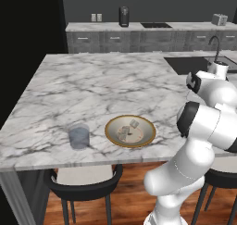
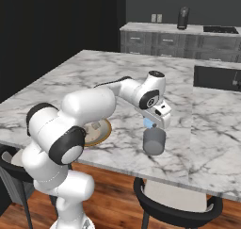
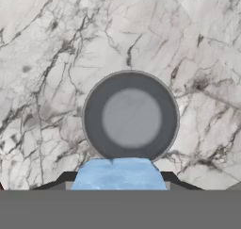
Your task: There are four ice cubes in the ice bowl. Place two ice cubes in each glass of water.
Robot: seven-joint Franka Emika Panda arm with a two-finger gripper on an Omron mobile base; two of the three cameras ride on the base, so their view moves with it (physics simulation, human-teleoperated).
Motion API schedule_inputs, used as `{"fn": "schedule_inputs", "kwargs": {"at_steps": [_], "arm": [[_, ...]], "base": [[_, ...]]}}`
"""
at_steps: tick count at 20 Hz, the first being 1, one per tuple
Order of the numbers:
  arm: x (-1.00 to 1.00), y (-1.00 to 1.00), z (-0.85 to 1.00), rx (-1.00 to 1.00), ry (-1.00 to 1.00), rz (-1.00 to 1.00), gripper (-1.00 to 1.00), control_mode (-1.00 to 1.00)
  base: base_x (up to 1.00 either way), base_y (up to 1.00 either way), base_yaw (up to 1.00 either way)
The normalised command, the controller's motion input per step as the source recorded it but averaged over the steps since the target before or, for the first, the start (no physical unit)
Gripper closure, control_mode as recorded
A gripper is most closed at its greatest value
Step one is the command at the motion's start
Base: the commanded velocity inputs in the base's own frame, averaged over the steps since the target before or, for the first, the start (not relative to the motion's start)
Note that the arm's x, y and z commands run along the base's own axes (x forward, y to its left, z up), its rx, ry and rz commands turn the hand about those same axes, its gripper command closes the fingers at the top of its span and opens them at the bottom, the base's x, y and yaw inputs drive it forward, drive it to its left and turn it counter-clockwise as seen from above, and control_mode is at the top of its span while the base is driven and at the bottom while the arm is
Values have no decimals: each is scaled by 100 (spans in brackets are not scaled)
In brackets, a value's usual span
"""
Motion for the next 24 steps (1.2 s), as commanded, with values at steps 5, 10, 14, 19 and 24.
{"fn": "schedule_inputs", "kwargs": {"at_steps": [5, 10, 14, 19, 24], "arm": [[30, -9, -49, -2, 0, 3, 100, -100], [10, -16, -36, -2, 0, 2, 100, -100], [0, 0, -23, -4, 0, 0, 100, -100], [4, 0, -22, -6, 2, 0, 100, -100], [11, 0, -22, -5, 4, 0, 100, -100]], "base": [[0, 0, 0], [0, 0, 0], [0, 0, 0], [0, 0, 0], [0, 0, 0]]}}
